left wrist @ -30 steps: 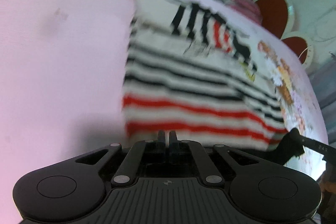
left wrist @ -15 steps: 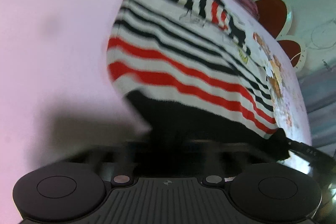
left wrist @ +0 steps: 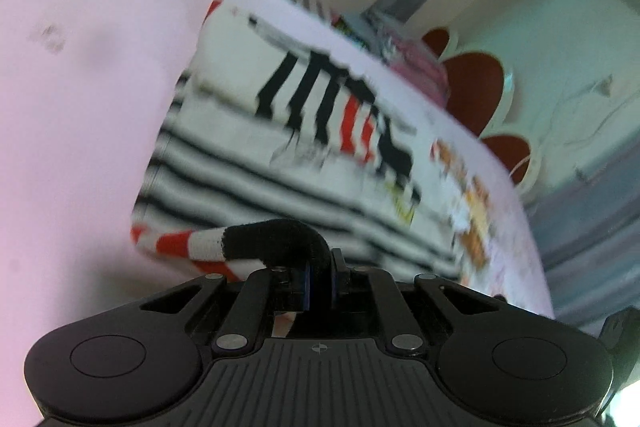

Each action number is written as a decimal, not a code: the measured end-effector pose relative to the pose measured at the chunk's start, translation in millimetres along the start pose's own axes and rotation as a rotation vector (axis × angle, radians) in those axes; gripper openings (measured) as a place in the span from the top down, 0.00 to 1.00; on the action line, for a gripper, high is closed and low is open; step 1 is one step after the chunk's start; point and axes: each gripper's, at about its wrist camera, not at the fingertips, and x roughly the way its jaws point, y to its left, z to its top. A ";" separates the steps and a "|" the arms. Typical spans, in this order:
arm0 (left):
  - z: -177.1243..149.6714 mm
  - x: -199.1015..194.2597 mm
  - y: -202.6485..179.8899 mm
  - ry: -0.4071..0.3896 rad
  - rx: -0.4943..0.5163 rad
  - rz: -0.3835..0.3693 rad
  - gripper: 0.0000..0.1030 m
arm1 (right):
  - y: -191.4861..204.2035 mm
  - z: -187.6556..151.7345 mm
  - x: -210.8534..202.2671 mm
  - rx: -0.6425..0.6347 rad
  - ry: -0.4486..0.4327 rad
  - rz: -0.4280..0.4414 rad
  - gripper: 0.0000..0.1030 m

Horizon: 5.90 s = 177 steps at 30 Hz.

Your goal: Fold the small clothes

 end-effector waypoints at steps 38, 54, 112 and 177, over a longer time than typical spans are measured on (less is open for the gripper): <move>203.8 212.1 6.6 -0.026 -0.145 0.186 0.92 | -58.9 195.8 221.4 0.282 0.026 0.038 0.88; 221.1 197.2 9.4 -0.139 -0.088 0.190 0.32 | -55.1 217.5 219.1 0.081 -0.045 -0.018 0.44; 201.2 220.1 -12.3 -0.224 0.356 0.459 0.96 | -17.7 220.3 247.1 -0.263 -0.154 -0.095 0.95; 101.5 156.2 -34.2 -0.060 0.308 0.387 0.48 | 52.0 92.1 185.6 -0.351 0.045 -0.074 0.52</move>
